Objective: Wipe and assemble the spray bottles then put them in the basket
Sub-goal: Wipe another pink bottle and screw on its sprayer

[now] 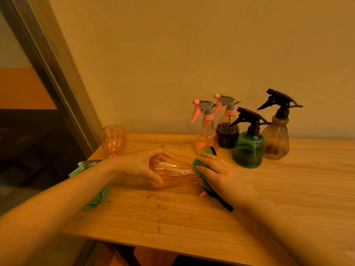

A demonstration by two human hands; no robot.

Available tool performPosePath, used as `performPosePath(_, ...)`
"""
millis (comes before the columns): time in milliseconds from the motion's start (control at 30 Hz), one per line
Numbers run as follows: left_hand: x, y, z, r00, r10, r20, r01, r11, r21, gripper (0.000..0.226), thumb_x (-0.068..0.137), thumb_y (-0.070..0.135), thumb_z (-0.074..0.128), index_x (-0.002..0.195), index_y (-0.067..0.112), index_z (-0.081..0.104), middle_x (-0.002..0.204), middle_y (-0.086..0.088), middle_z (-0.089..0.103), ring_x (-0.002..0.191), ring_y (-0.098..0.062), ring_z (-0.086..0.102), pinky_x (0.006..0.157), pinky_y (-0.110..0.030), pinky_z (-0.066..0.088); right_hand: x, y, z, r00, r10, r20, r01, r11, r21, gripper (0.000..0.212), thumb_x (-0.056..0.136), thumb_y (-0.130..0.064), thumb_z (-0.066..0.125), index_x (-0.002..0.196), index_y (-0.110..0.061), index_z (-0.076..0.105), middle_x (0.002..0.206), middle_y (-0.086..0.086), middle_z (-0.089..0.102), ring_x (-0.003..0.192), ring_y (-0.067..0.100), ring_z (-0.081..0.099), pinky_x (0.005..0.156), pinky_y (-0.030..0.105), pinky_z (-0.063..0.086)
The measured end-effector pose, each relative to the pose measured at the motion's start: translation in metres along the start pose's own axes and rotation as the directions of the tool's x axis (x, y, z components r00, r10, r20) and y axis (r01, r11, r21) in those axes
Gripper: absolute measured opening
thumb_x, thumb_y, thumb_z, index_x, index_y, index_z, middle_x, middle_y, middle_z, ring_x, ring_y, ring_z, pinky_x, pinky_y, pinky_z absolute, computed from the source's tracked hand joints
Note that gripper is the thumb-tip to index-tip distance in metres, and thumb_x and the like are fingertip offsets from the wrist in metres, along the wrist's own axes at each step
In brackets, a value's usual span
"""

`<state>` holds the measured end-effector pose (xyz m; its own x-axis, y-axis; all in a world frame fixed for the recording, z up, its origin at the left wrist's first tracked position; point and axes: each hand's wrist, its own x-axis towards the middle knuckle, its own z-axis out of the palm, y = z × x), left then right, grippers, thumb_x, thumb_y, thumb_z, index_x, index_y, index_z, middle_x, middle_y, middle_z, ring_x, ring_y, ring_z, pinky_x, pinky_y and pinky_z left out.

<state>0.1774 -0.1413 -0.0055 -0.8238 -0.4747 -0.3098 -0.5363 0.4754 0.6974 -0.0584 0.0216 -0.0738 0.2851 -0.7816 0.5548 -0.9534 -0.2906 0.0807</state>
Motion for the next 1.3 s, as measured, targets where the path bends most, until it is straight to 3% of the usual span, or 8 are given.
performPosePath(167, 0.000, 0.005, 0.000, 1.000, -0.017, 0.005, 0.017, 1.000, -0.007, 0.071, 0.072, 0.016, 0.081, 0.128, 0.040, 0.044, 0.124, 0.019, 0.048, 0.106, 0.000, 0.053, 0.079, -0.013, 0.049, -0.019, 0.003, -0.001, 0.995, -0.088, 0.044, 0.089, 0.996, -0.008, 0.051, 0.083, -0.018, 0.068, 0.131, -0.011, 0.055, 0.141, 0.008, 0.047, 0.132, 0.027, 0.042, 0.106, 0.034, 0.034)
performPosePath(467, 0.005, 0.005, -0.002, 1.000, -0.021, 0.014, 0.021, 0.999, 0.028, 0.074, 0.071, 0.020, 0.082, 0.130, 0.041, 0.043, 0.136, 0.008, 0.045, 0.111, -0.002, 0.050, 0.091, -0.023, 0.049, -0.038, 0.003, 0.001, 0.996, -0.076, 0.043, 0.077, 0.997, -0.008, 0.038, 0.087, -0.018, 0.065, 0.124, -0.009, 0.061, 0.138, 0.013, 0.044, 0.128, 0.030, 0.042, 0.099, 0.036, 0.045)
performPosePath(633, 0.007, 0.005, -0.002, 1.000, -0.012, 0.009, 0.012, 0.999, 0.046, 0.075, 0.068, 0.022, 0.084, 0.128, 0.042, 0.044, 0.133, 0.010, 0.047, 0.115, -0.006, 0.050, 0.091, -0.020, 0.048, -0.031, -0.002, 0.003, 0.995, -0.095, 0.016, 0.096, 0.994, -0.051, 0.036, 0.094, -0.027, 0.043, 0.118, -0.009, 0.063, 0.133, 0.013, 0.043, 0.122, 0.031, 0.042, 0.092, 0.037, 0.049)
performPosePath(767, 0.007, 0.005, -0.003, 1.000, -0.019, 0.021, 0.018, 0.999, 0.041, 0.075, 0.070, 0.021, 0.082, 0.131, 0.039, 0.043, 0.136, 0.007, 0.046, 0.117, -0.007, 0.050, 0.094, -0.025, 0.048, -0.034, 0.000, -0.002, 0.999, -0.036, 0.019, 0.036, 0.999, -0.011, 0.033, 0.093, -0.027, 0.046, 0.109, -0.007, 0.068, 0.121, 0.010, 0.050, 0.111, 0.027, 0.047, 0.079, 0.038, 0.055)
performPosePath(900, 0.007, 0.006, -0.003, 0.999, -0.019, 0.033, 0.018, 0.999, 0.032, 0.075, 0.070, 0.019, 0.082, 0.131, 0.039, 0.043, 0.136, 0.007, 0.045, 0.116, -0.005, 0.049, 0.092, -0.020, 0.048, -0.028, -0.002, -0.010, 0.996, 0.049, -0.068, -0.048, 0.999, 0.020, 0.029, 0.092, -0.022, 0.057, 0.114, -0.004, 0.065, 0.122, 0.012, 0.050, 0.112, 0.029, 0.049, 0.090, 0.038, 0.050)
performPosePath(1000, 0.007, 0.006, -0.003, 0.998, -0.031, 0.047, 0.030, 0.999, 0.038, 0.075, 0.071, 0.018, 0.081, 0.131, 0.039, 0.042, 0.133, 0.011, 0.045, 0.109, 0.003, 0.048, 0.082, -0.010, 0.046, -0.020, -0.003, -0.007, 0.992, 0.122, -0.025, -0.121, 0.993, 0.011, 0.052, 0.079, -0.017, 0.075, 0.127, -0.006, 0.057, 0.132, 0.011, 0.042, 0.122, 0.030, 0.042, 0.096, 0.039, 0.048)
performPosePath(1133, 0.008, 0.004, -0.002, 0.999, -0.015, 0.029, 0.013, 0.998, 0.060, 0.070, 0.075, 0.014, 0.078, 0.130, 0.037, 0.043, 0.122, 0.018, 0.046, 0.102, 0.011, 0.047, 0.077, -0.003, 0.043, -0.021, -0.001, -0.002, 1.000, 0.007, 0.006, -0.007, 1.000, 0.017, 0.046, 0.083, -0.019, 0.071, 0.126, -0.007, 0.059, 0.128, 0.010, 0.043, 0.118, 0.028, 0.044, 0.089, 0.037, 0.052)
performPosePath(1300, 0.007, 0.006, -0.003, 1.000, -0.002, 0.014, 0.000, 0.996, 0.093, 0.072, 0.072, 0.022, 0.081, 0.131, 0.042, 0.045, 0.134, 0.010, 0.039, 0.116, -0.007, 0.047, 0.095, -0.023, 0.048, -0.043, 0.003, 0.000, 0.997, -0.079, -0.011, 0.080, 0.994, 0.069, 0.033, 0.092, -0.024, 0.056, 0.119, -0.008, 0.064, 0.125, 0.011, 0.051, 0.115, 0.027, 0.049, 0.091, 0.036, 0.050)
